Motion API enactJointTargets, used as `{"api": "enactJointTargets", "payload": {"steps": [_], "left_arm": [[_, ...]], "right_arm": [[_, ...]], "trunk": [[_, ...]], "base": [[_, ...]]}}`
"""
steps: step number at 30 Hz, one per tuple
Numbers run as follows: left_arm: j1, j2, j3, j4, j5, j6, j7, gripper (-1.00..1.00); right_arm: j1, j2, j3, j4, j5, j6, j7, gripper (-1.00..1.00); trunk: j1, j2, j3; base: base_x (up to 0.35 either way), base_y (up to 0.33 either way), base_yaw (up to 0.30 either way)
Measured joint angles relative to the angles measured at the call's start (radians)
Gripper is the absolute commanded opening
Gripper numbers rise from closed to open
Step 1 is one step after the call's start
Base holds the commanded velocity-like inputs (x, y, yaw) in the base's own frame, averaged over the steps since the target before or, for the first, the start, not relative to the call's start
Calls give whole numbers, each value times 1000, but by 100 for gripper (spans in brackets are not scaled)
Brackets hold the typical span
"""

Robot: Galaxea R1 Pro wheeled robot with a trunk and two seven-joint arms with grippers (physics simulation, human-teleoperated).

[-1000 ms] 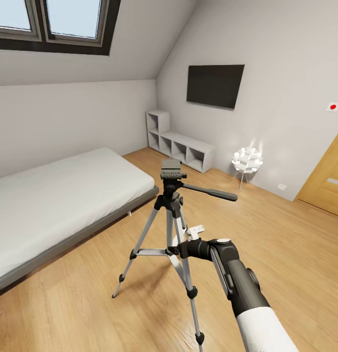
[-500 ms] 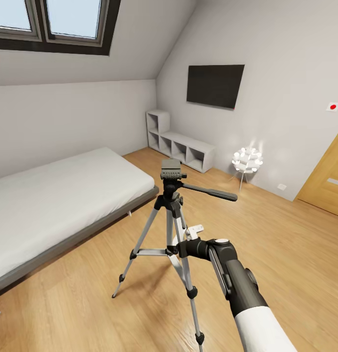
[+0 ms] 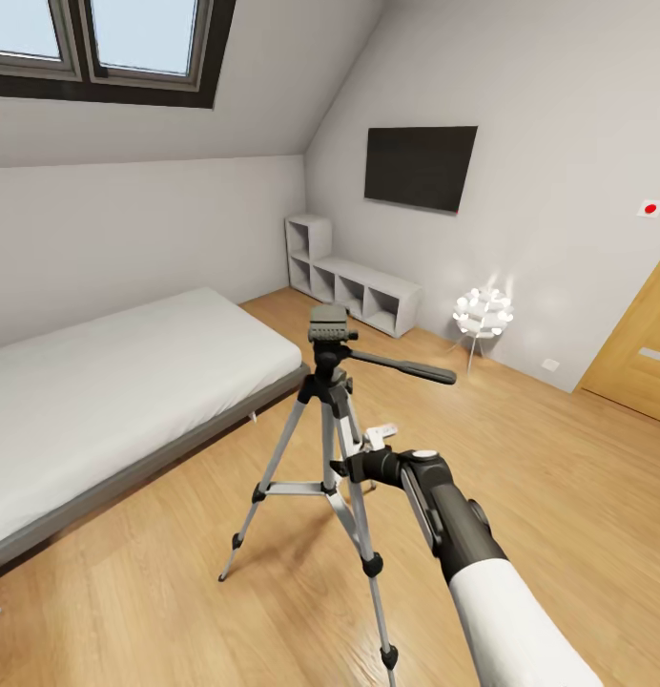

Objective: Attach the digital camera to the camera tripod in the bedroom.

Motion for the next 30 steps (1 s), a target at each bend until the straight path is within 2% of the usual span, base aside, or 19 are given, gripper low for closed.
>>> {"api": "enactJointTargets", "payload": {"steps": [6, 7, 11, 12, 25, 28, 30], "left_arm": [[0, 0, 0, 0, 0, 0, 0, -100], [0, 0, 0, 0, 0, 0, 0, -100], [0, 0, 0, 0, 0, 0, 0, -100], [0, 0, 0, 0, 0, 0, 0, -100], [0, -1, 4, 0, 6, 0, 0, -100], [0, -8, 9, -2, 14, 0, 0, -100], [0, -23, 11, -2, 19, 2, -1, -100]], "right_arm": [[-5, 0, 1, 7, 0, -1, -3, 100], [-5, 0, 1, 8, 0, 0, -3, -100], [-6, 0, 0, 8, -5, 5, -1, -100], [-6, 0, 0, 8, 12, -1, -1, -100], [-5, 0, -6, 8, 6, -12, 6, -100], [-6, 0, -5, 8, 4, -12, 4, -100], [-6, 0, -6, 10, 1, -11, 2, -100]], "trunk": [[0, 0, 0], [0, 0, 0], [0, 0, 0], [0, 0, 0], [0, 0, 0], [0, 0, 0], [0, 0, 0]], "base": [[0, 0, 0], [0, 0, 0], [0, 0, 0], [0, 0, 0], [0, 0, 0], [0, 0, 0], [0, 0, 0]]}}
